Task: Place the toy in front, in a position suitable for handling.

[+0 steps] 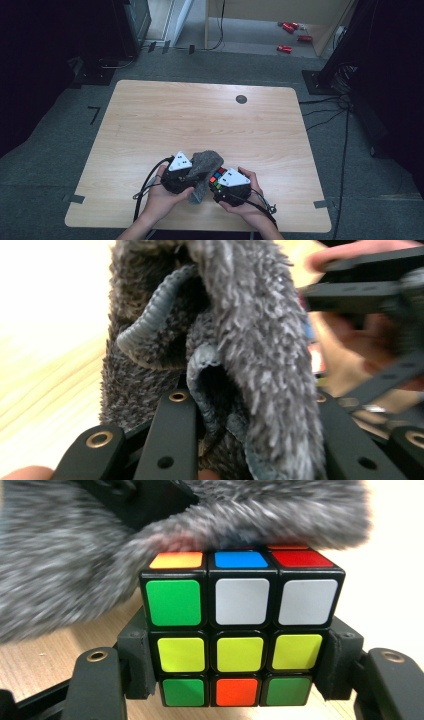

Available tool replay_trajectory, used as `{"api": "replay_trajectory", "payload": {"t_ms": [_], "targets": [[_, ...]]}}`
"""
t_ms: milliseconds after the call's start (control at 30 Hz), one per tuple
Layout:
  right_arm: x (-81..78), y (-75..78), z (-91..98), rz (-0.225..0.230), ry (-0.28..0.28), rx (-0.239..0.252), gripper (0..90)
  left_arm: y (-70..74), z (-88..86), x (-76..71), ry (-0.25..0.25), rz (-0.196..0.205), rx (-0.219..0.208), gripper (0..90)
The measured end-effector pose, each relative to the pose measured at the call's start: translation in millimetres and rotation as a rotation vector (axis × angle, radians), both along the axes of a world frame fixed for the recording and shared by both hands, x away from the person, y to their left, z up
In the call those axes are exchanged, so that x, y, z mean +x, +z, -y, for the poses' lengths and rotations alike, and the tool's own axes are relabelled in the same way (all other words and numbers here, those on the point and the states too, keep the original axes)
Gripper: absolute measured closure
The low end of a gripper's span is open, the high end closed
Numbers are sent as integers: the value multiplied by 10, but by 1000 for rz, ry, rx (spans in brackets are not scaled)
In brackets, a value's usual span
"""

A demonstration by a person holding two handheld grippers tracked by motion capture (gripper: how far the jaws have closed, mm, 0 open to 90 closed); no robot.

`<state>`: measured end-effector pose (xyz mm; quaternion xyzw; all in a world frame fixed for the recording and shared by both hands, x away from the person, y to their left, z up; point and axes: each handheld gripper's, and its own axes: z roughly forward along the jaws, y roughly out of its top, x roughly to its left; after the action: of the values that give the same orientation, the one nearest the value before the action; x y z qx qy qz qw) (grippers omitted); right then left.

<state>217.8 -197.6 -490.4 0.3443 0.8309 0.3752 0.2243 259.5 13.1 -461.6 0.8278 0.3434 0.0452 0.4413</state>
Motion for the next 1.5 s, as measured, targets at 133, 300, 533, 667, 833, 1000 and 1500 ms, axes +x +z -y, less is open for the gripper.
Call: {"api": "replay_trajectory", "payload": {"t_ms": [133, 300, 533, 667, 833, 1000, 1500], "targets": [[-1, 10, 3, 1, -1, 13, 342, 61, 47, -64, -34, 13, -27, 740], [19, 3, 36, -6, -17, 19, 342, 108, 148, -135, -83, 33, -14, 737], [-9, 16, 4, 3, -3, 10, 342, -1, -17, 10, -10, -21, 0, 743], [7, 13, 21, -5, -12, 23, 342, 71, 91, -99, -76, 20, -21, 745], [18, -23, 30, -12, -24, 13, 342, 108, 184, -180, -111, 67, 13, 742], [3, -21, -5, -4, -15, 1, 342, 15, 66, -34, -28, 14, 49, 741], [-27, -1, -36, -1, -8, 4, 342, 72, 56, -50, -41, 25, 74, 742]]}}
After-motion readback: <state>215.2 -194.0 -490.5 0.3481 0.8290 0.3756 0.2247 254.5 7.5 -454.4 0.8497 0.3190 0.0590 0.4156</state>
